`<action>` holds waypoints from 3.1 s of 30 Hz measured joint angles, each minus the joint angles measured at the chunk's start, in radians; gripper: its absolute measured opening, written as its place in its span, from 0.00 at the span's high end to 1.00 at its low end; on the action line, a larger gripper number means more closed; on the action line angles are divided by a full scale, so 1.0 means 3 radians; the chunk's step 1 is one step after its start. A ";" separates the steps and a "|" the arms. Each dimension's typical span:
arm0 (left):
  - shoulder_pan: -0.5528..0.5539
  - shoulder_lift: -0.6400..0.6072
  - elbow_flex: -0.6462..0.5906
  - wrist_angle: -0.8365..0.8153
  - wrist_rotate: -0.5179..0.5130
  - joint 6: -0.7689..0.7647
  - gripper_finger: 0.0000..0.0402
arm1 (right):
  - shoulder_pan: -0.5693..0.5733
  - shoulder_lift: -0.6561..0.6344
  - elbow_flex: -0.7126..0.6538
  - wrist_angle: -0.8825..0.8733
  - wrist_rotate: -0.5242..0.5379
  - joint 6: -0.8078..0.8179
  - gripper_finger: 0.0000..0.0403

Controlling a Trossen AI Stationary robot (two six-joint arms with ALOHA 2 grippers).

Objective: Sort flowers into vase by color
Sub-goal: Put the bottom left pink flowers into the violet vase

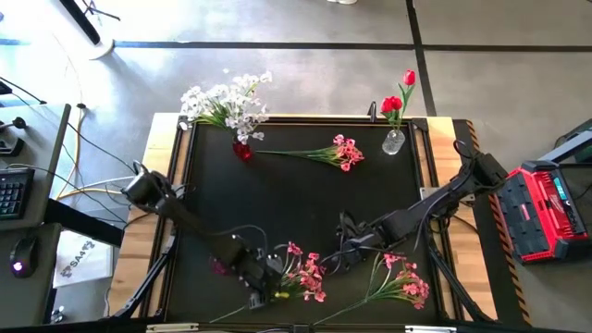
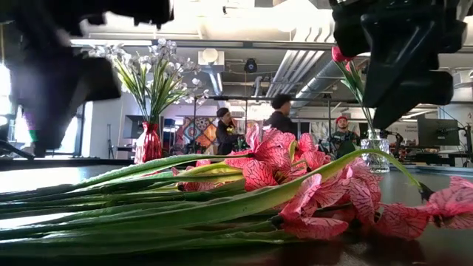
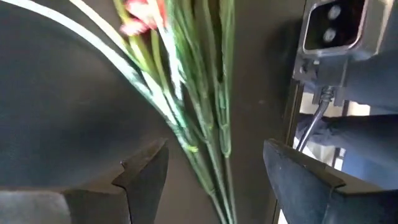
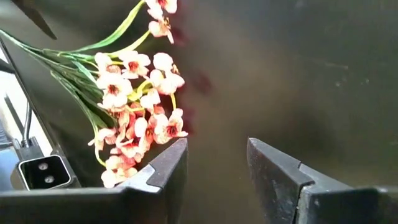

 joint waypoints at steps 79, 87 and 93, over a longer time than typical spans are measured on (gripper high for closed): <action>-0.1544 -0.2517 -0.0945 0.0151 -0.5057 0.0533 1.00 | 0.0408 -0.1992 0.0004 0.0484 0.2599 -0.1483 0.62; -0.2312 -0.2559 -0.1224 0.0154 -0.5599 0.0169 1.00 | 0.0243 -0.1990 0.0004 0.0493 0.2440 -0.1379 0.62; -0.2384 -0.2500 -0.1312 0.0192 -0.5605 -0.0061 1.00 | 0.0156 -0.1990 0.0003 0.0493 0.2390 -0.1279 0.62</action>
